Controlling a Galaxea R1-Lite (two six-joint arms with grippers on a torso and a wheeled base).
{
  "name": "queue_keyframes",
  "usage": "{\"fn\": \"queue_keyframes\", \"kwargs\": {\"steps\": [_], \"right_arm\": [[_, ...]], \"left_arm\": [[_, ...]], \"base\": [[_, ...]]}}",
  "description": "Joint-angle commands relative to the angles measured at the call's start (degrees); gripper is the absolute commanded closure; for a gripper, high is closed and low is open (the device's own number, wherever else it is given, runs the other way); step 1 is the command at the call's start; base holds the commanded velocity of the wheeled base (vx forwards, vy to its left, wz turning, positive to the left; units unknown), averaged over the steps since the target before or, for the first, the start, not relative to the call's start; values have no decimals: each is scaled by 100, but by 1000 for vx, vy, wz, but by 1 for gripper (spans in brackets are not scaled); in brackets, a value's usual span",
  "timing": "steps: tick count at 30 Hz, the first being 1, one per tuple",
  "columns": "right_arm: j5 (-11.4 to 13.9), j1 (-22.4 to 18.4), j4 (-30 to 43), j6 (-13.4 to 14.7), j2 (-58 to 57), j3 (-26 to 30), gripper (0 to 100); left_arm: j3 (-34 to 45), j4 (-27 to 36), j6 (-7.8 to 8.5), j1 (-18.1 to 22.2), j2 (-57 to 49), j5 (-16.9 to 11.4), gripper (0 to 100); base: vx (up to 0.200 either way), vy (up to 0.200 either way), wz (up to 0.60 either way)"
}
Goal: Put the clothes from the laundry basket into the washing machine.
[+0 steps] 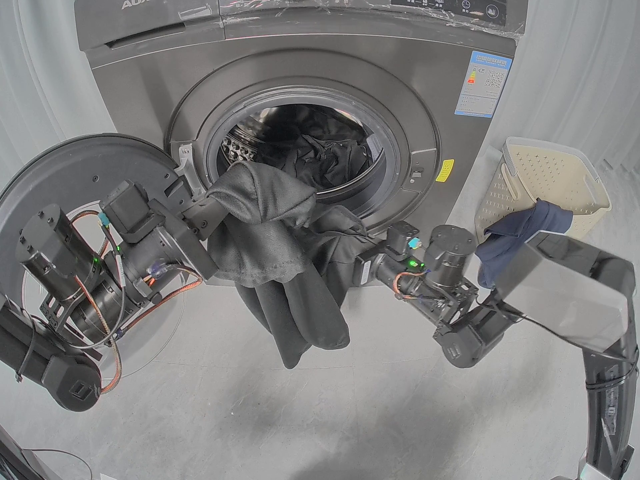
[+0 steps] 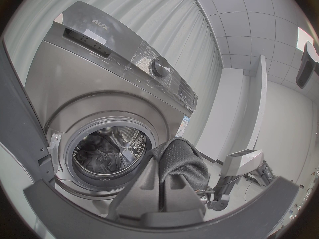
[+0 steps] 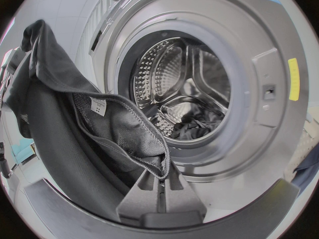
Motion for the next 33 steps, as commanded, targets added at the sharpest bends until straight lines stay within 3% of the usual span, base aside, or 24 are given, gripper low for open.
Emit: {"fn": "queue_keyframes", "kwargs": {"steps": [1, 8, 15, 18, 33], "right_arm": [[-12, -340, -54, 6, -1564, 1568, 100], [-38, -375, -72, 164, -2882, 2860, 100], [-363, -401, -415, 489, -3260, 3010, 100], [-416, -463, -379, 489, -3444, 2966, 100], [-398, -419, -406, 489, -3708, 2896, 100]], "left_arm": [[-46, -1, -1, 308, 12, -1, 100], [-28, -1, -80, 510, 3, -9, 100], [200, -1, -80, 475, -6, -18, 100], [288, -1, -89, 448, -6, -18, 100], [288, -1, -89, 536, 416, 35, 100]], "base": [[0, 0, 0], [0, 0, 0], [0, 0, 0], [0, 0, 0], [0, 0, 0]]}}
